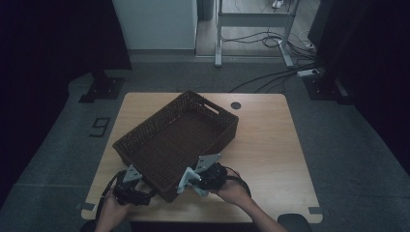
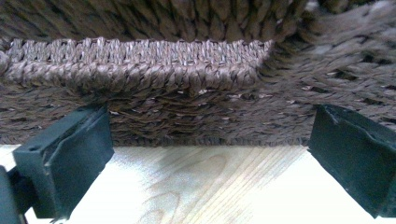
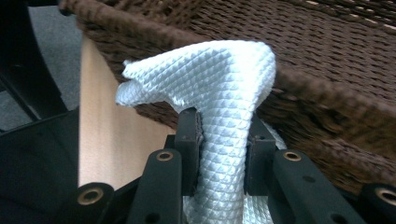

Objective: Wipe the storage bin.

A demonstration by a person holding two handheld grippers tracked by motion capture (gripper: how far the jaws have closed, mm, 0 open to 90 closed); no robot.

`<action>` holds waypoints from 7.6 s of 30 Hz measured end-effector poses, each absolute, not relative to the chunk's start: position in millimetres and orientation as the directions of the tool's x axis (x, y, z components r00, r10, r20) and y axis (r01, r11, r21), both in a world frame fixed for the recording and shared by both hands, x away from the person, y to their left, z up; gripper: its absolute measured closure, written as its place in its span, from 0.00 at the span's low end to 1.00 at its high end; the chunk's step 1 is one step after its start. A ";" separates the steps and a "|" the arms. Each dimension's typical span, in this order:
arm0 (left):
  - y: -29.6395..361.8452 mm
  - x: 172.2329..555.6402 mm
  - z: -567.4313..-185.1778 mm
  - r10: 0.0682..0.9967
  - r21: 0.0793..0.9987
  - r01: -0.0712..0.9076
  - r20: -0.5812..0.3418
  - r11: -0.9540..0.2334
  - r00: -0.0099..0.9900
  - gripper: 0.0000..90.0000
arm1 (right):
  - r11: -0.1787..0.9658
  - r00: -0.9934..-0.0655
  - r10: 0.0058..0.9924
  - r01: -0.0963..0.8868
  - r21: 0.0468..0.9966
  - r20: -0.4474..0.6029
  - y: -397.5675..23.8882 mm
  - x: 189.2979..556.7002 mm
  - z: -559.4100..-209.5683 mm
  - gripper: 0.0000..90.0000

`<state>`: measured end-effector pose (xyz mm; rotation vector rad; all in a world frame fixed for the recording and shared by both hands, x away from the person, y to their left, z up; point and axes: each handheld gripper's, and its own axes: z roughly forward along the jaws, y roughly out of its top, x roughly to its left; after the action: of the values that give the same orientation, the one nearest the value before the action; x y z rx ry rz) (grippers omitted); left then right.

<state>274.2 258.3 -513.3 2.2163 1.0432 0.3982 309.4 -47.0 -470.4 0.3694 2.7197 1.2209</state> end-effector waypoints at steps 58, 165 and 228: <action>258.7 274.4 -513.6 0.766 0.669 0.570 -0.002 -0.477 0.643 0.00 | 0.740 -0.996 0.089 0.053 0.671 -0.020 6.3 279.0 -499.1 0.81; 259.3 274.9 -513.9 0.767 0.671 0.573 -0.010 -0.471 0.642 0.00 | 0.581 -0.781 0.622 0.410 0.704 -0.058 -144.8 416.0 -490.5 0.81; 259.5 275.0 -513.9 0.766 0.670 0.573 -0.010 -0.472 0.643 0.00 | 0.543 -0.658 0.750 0.562 0.624 -0.060 -183.5 481.7 -526.6 0.81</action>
<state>275.0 259.5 -513.9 2.2128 1.0372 0.3863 481.7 -183.5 -526.6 1.0843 2.4625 0.8279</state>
